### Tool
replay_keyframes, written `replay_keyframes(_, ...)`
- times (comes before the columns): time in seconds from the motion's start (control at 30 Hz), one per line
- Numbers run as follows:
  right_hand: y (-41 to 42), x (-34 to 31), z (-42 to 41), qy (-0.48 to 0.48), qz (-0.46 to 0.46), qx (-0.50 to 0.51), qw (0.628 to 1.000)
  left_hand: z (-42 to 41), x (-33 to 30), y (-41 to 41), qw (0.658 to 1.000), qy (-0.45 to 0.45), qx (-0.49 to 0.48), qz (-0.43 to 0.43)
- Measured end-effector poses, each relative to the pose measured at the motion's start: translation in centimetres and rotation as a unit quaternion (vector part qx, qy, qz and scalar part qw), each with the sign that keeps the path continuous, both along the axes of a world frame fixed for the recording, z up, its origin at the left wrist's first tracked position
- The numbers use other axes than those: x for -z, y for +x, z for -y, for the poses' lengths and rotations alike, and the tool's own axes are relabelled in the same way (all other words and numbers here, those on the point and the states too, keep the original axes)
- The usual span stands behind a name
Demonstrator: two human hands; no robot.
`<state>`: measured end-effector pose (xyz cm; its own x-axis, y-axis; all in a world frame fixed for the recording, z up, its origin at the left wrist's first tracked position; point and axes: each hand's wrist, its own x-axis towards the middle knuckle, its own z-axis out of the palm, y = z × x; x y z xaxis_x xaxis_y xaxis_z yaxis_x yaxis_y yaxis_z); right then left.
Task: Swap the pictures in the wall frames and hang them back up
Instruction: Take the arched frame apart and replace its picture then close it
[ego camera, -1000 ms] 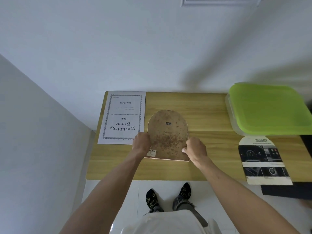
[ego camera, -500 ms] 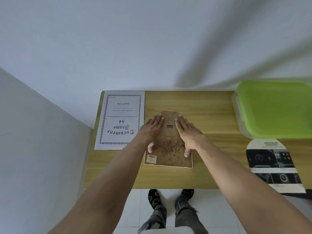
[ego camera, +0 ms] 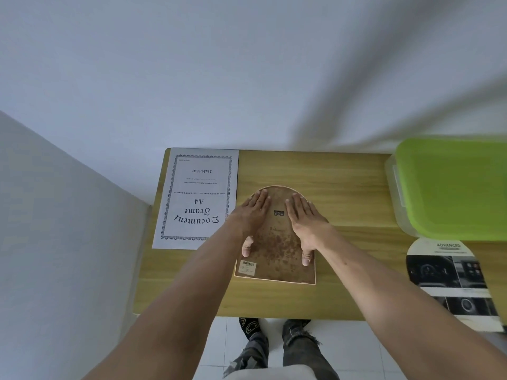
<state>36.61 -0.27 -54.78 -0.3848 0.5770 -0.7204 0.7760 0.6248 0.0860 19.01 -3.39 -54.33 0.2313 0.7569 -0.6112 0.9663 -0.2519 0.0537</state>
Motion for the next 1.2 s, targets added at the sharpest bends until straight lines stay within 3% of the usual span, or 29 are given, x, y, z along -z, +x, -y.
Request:
replay_keyframes(0.2,1.1,-0.1,-0.3,-0.005,-0.037,0.007,0.999,0.0,0.2,-0.1,1.000,0.006,-0.003,-0.005)
replay_keyframes(0.4,3.6,-0.1,1.3,0.003,-0.130,0.044,0.991,1.5,0.1,-0.3,0.999,-0.017,-0.037,-0.004)
replay_keyframes(0.5,5.4,0.1,3.8,0.005,-0.211,0.138,0.968,3.5,0.4,-0.1,0.985,-0.013,-0.147,0.092)
replay_keyframes(0.57,6.2,0.4,6.0,0.014,-0.305,0.262,0.916,4.8,0.7,0.0,0.929,0.041,-0.299,0.213)
replay_keyframes(0.63,6.2,0.5,8.0,0.049,-0.377,0.375,0.845,5.8,0.4,0.5,0.869,0.078,-0.402,0.277)
replay_keyframes(0.73,4.9,0.2,9.6,0.032,-0.416,0.506,0.755,6.7,-0.9,1.2,0.828,0.076,-0.455,0.319)
replay_keyframes(0.83,4.4,-0.4,9.6,0.009,-0.435,0.594,0.676,6.8,-2.1,1.1,0.765,0.091,-0.512,0.380)
replay_keyframes(1.0,4.8,-2.5,9.4,0.034,-0.475,0.640,0.604,6.9,-3.8,0.4,0.608,0.112,-0.625,0.476)
replay_keyframes(1.1,4.6,-4.4,8.9,0.030,-0.519,0.641,0.564,7.0,-5.4,0.5,0.585,0.099,-0.632,0.499)
replay_keyframes(1.2,4.5,-6.7,8.3,0.031,-0.549,0.622,0.558,6.8,-8.1,0.8,0.563,0.122,-0.619,0.533)
